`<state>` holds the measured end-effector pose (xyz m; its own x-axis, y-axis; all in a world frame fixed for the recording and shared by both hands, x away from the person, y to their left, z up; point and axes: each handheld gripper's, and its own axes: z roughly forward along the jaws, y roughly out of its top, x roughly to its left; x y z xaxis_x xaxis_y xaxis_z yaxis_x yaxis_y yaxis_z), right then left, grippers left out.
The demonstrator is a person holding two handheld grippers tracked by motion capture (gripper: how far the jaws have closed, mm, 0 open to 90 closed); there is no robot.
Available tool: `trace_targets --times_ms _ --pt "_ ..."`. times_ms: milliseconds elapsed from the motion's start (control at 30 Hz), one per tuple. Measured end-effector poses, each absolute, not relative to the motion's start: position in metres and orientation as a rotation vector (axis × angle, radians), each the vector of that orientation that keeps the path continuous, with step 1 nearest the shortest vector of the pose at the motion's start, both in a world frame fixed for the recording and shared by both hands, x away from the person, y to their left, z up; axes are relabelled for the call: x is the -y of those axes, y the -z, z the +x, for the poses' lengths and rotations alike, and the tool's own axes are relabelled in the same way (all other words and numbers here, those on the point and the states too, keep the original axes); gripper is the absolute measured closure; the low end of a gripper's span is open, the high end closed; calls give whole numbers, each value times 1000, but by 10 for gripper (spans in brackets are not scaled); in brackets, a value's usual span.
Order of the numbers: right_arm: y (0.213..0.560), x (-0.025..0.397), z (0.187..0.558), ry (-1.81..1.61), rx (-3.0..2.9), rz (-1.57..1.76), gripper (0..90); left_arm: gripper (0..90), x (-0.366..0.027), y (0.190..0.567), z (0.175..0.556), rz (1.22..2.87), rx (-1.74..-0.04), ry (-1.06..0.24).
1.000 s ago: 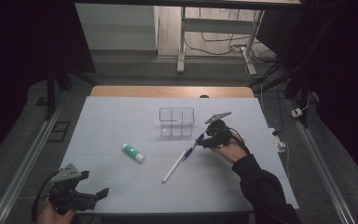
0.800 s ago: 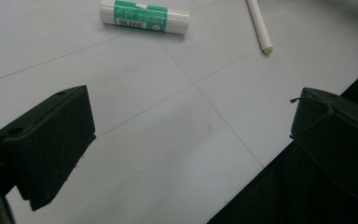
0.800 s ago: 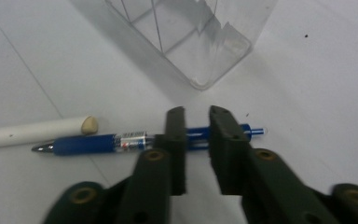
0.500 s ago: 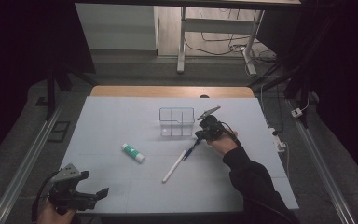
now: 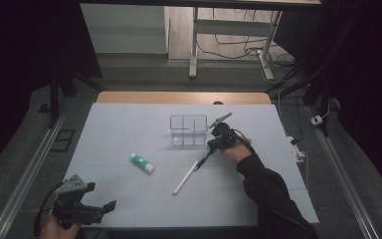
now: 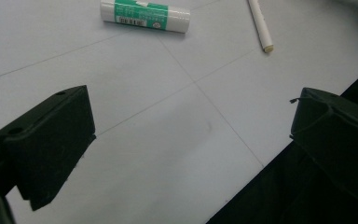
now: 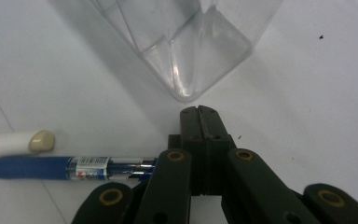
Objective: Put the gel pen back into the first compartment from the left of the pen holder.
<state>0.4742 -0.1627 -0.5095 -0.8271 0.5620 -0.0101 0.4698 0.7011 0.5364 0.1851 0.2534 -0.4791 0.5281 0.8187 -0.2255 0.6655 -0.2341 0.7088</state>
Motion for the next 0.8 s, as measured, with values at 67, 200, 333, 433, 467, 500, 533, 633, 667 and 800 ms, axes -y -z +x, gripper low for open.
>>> trace_targets --times_ms 67,200,333,433,467,500,533,633,667,800 --pt "509 164 473 -786 -2744 832 894 0 -253 479 185 1977 -1207 -246" --pt "508 167 470 -781 -2764 821 894 0 -253 479 185 1977 -1207 -246" --pt "508 170 466 -774 -2786 810 895 0 -253 479 185 1977 -1207 -245" --pt "507 173 463 -767 -2802 801 894 0 -253 479 185 1977 -1208 -246" --pt "506 174 462 -761 -2810 798 894 0 -253 479 185 1977 -1209 -247" --pt "506 176 460 -758 -2814 796 894 0 -253 479 185 1977 -1209 -247" --pt "506 177 459 -754 -2819 796 894 0 -253 479 185 1977 -1209 -248" --pt "505 183 455 -742 -2832 797 895 0 -253 479 185 1977 -1209 -247" --pt "505 184 454 -743 -2833 802 895 0 -253 479 185 1978 -1209 -247" --pt "504 192 449 -745 -2842 819 895 0 -253 479 185 1977 -1210 -248"
